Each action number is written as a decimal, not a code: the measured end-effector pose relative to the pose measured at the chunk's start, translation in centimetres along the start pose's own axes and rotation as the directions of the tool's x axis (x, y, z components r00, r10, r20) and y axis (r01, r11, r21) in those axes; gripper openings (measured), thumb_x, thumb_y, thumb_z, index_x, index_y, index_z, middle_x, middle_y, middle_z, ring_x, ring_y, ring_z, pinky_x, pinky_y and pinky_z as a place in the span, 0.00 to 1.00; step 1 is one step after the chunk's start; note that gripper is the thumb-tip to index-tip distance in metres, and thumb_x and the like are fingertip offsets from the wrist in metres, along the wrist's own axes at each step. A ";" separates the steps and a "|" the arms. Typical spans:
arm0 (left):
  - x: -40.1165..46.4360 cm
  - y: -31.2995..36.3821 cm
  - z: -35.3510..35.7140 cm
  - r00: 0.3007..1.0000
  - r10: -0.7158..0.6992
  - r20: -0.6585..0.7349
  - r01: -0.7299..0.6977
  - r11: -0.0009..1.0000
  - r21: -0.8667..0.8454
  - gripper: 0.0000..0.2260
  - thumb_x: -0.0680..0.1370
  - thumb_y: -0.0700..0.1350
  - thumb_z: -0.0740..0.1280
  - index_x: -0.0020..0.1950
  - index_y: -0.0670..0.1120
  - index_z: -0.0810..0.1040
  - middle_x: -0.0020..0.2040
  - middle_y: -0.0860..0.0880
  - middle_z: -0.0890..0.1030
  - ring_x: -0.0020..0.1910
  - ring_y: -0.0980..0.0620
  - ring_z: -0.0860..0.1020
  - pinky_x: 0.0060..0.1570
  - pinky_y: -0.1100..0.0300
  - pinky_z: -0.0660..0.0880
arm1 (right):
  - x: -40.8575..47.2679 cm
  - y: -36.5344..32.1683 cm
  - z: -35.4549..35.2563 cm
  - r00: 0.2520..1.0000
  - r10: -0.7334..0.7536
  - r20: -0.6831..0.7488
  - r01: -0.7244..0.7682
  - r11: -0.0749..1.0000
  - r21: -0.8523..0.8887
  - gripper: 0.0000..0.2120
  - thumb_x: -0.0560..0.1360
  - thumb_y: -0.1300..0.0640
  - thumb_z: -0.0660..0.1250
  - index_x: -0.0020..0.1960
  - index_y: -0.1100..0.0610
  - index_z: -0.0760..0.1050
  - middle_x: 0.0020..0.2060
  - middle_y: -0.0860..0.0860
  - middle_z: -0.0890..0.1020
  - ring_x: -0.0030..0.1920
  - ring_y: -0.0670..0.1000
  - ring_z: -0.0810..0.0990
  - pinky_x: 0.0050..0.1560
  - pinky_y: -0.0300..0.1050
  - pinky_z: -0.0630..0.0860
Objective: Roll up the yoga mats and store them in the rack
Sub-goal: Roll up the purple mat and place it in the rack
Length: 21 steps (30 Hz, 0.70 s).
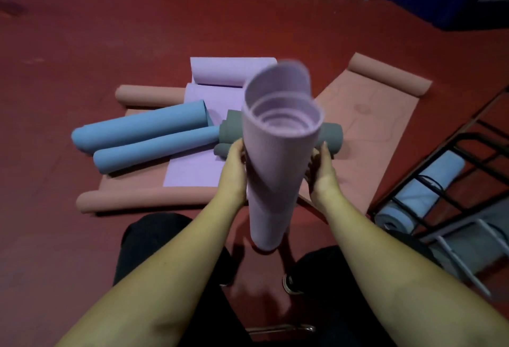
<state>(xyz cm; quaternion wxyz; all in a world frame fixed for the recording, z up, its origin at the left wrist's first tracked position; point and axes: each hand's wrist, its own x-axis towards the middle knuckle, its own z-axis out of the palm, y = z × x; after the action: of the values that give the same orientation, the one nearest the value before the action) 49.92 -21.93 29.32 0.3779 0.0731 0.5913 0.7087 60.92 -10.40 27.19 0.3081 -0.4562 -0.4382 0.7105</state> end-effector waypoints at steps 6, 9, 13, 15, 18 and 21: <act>-1.8 1.7 2.4 0.988 0.152 0.015 -0.152 0.988 -0.006 0.34 0.65 0.76 0.62 0.59 0.54 0.82 0.60 0.54 0.82 0.63 0.57 0.77 0.68 0.54 0.69 | -0.3 -3.8 -1.0 0.985 -0.100 0.137 0.101 0.995 -0.002 0.29 0.78 0.31 0.49 0.50 0.50 0.79 0.31 0.48 0.76 0.25 0.44 0.72 0.23 0.34 0.64; -2.4 1.3 2.7 0.982 0.180 0.053 -0.181 0.983 0.019 0.28 0.71 0.70 0.63 0.61 0.53 0.82 0.59 0.51 0.83 0.63 0.52 0.78 0.70 0.47 0.69 | -0.9 -4.5 -1.1 0.983 -0.087 0.159 0.089 0.996 -0.006 0.30 0.75 0.30 0.57 0.53 0.54 0.81 0.43 0.54 0.85 0.39 0.51 0.84 0.34 0.40 0.77; -3.6 2.2 4.0 0.961 0.245 0.127 -0.255 0.965 0.066 0.23 0.76 0.63 0.62 0.64 0.51 0.76 0.55 0.54 0.83 0.58 0.58 0.80 0.62 0.54 0.73 | -2.4 -5.5 -0.7 0.990 -0.058 0.128 0.053 0.998 0.044 0.29 0.74 0.37 0.64 0.60 0.60 0.80 0.53 0.61 0.84 0.54 0.58 0.83 0.58 0.53 0.79; -4.0 2.9 4.5 0.956 0.266 0.123 -0.274 0.961 0.047 0.16 0.80 0.58 0.62 0.65 0.53 0.72 0.49 0.61 0.81 0.49 0.67 0.80 0.56 0.61 0.72 | -3.0 -5.6 -0.4 0.993 -0.052 0.107 0.045 0.997 0.061 0.27 0.75 0.41 0.65 0.62 0.61 0.79 0.55 0.62 0.83 0.54 0.59 0.83 0.59 0.53 0.78; -3.7 4.1 4.6 0.953 0.288 0.096 -0.293 0.955 0.047 0.21 0.75 0.62 0.63 0.62 0.51 0.76 0.57 0.49 0.82 0.59 0.51 0.79 0.66 0.46 0.72 | -3.8 -6.9 0.1 0.988 -0.108 0.114 0.098 0.992 0.084 0.27 0.73 0.44 0.65 0.64 0.61 0.78 0.55 0.62 0.83 0.51 0.59 0.82 0.60 0.56 0.77; -3.7 5.8 4.7 0.943 0.319 0.095 -0.327 0.941 0.087 0.22 0.69 0.70 0.61 0.56 0.60 0.76 0.68 0.52 0.76 0.69 0.51 0.73 0.70 0.48 0.69 | -4.4 -9.1 0.0 0.977 -0.162 0.142 0.145 0.982 0.121 0.22 0.75 0.47 0.64 0.62 0.61 0.78 0.48 0.59 0.84 0.47 0.58 0.82 0.58 0.56 0.78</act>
<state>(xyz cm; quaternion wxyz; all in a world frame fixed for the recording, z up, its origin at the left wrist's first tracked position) 52.52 -20.68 37.13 0.2755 0.2163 0.5912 0.7265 62.99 -10.21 37.07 0.3526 -0.3484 -0.4545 0.7401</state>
